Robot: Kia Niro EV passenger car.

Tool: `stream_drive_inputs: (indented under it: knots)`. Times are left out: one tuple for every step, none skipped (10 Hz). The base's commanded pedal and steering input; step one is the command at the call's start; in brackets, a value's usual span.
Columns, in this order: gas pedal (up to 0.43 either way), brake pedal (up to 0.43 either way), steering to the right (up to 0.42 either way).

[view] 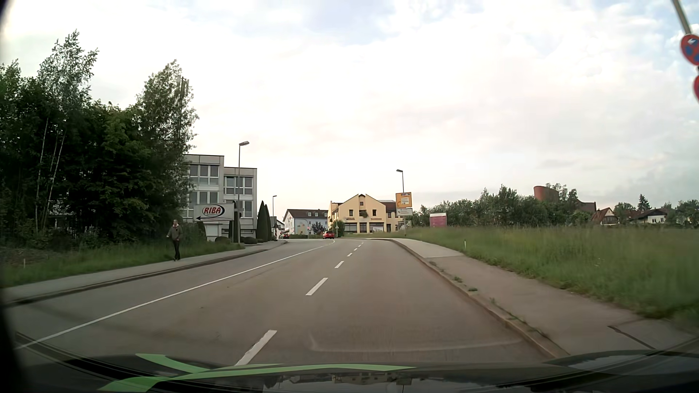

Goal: Follow the waypoints while adhering to traffic rules and regulations

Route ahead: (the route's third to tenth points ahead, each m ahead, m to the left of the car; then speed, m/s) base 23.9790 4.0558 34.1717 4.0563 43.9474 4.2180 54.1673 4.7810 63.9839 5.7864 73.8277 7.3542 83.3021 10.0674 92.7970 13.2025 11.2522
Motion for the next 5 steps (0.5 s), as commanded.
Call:
stream_drive_inputs:
  knots:
    - [0.118,0.0,-0.005]
    - [0.118,0.0,-0.005]
    - [0.118,0.0,-0.005]
    - [0.118,0.0,-0.004]
    - [0.118,0.0,-0.001]
